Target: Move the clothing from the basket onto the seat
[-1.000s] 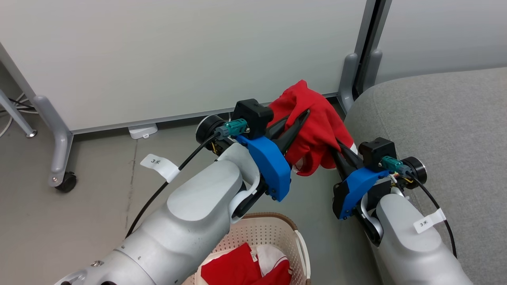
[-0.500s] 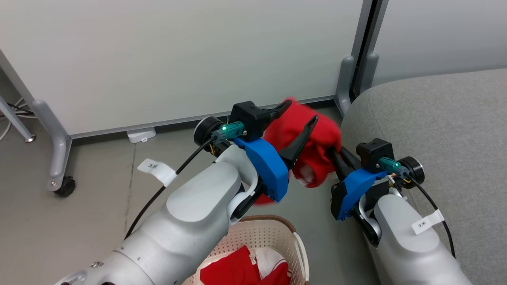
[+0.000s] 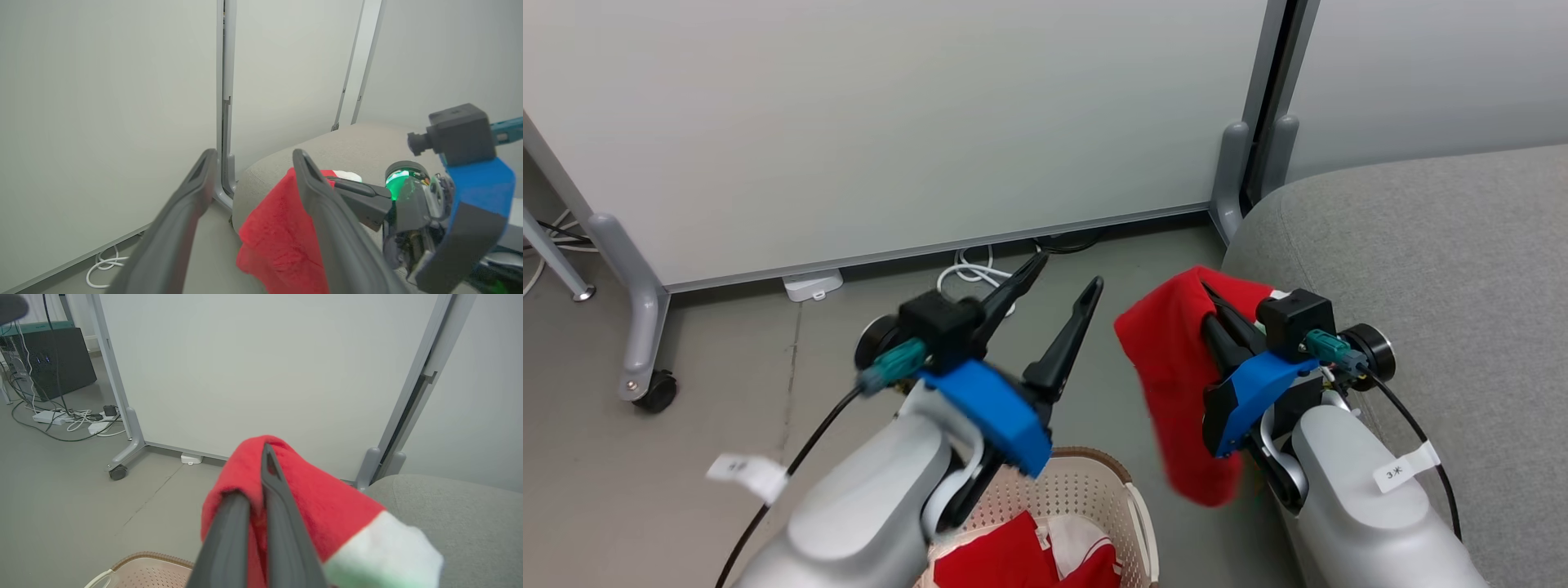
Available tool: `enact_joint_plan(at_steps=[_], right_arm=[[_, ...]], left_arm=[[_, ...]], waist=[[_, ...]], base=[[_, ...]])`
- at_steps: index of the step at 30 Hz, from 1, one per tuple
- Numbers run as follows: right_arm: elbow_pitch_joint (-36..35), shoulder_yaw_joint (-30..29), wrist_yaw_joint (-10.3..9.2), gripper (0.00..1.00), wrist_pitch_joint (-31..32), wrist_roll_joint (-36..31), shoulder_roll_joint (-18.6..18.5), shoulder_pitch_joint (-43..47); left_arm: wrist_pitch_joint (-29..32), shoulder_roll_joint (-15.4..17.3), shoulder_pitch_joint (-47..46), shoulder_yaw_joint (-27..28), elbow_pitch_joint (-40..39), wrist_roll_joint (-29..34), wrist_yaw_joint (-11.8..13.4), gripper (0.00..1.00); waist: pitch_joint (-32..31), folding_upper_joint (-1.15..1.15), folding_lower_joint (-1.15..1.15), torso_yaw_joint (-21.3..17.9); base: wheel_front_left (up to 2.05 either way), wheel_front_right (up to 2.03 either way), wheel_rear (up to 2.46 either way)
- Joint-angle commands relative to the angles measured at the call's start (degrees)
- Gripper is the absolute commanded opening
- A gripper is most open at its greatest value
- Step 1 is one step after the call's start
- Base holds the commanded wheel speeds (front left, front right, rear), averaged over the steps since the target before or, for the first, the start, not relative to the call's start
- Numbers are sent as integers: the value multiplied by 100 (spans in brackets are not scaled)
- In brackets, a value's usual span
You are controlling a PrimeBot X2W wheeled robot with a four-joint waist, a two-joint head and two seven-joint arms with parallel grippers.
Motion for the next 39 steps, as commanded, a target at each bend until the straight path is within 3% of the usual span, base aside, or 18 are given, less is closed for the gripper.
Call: enact_joint_plan(at_steps=[1,10,20,32,39], right_arm=[[-63,10,3,0,-30,19,-16,90],[-375,11,3,0,-31,-23,-17,235],[-747,-31,3,0,41,-39,-16,443],[-1065,-278,3,0,169,-124,-16,604],[-1264,-183,3,0,216,-20,-17,651]], left_arm=[[-25,117,287,160,-206,152,32,100],[-27,457,2068,1595,-1437,1223,107,100],[-28,283,3444,2886,-1823,1920,-10,100],[-28,-87,3789,3496,-1930,2484,-211,100],[-28,-136,3772,3584,-1898,2633,-287,100]], waist=[[5,0,0,-10],[20,0,0,-86],[80,0,0,-206],[155,0,0,-299],[266,0,0,-757]], base=[[0,0,0],[0,0,0],[0,0,0],[0,0,0],[0,0,0]])
